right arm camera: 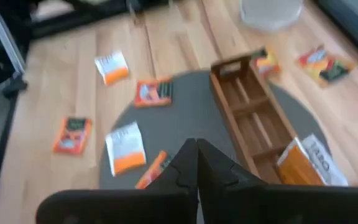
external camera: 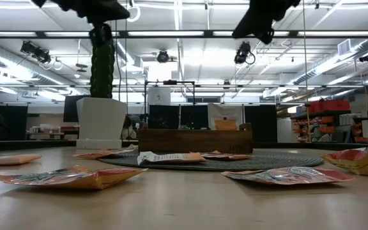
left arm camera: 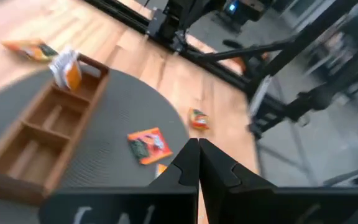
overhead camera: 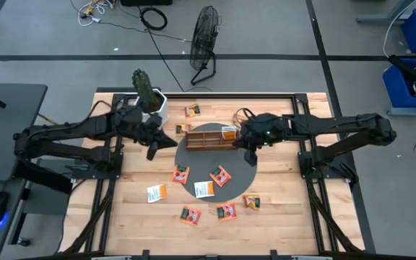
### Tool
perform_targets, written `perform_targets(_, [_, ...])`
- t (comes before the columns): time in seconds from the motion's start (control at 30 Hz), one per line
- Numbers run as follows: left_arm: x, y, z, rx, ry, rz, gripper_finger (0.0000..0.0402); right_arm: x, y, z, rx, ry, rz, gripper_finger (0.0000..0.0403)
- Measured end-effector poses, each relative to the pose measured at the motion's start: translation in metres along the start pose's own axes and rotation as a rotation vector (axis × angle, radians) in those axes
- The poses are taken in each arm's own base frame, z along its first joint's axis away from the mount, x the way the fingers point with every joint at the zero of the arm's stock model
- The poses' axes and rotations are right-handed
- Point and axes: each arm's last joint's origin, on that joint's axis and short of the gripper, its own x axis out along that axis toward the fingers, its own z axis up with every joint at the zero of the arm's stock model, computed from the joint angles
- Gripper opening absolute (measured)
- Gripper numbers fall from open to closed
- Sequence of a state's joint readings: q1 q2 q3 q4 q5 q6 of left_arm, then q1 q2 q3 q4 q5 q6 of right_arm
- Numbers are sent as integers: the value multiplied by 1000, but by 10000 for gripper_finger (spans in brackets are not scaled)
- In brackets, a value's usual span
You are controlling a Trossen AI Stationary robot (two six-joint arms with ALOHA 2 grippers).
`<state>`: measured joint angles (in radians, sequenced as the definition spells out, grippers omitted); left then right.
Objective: Pick & Place Tea
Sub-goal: Put the white tea bag into the right section of the wooden organizer
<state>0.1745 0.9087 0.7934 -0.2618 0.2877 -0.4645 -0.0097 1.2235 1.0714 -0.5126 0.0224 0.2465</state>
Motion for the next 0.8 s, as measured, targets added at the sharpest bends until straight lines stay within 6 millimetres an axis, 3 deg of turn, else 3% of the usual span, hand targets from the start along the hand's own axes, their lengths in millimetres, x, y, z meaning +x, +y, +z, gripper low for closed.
perform_targets(0.17, [-8,2,-28,-149,9,-10,11,-25,17,-2,-34,-69,32,1])
perform_targets(0.3, [-9,6,-54,-276,86,8,15,-37,29,-16,-27,-86,102,1])
perform_targets(0.6, [1,8,-115,-645,363,86,16,-43,48,-63,84,-83,166,0])
perform_targets(0.8, [2,8,-144,-901,444,204,20,-43,60,-80,103,-65,157,0])
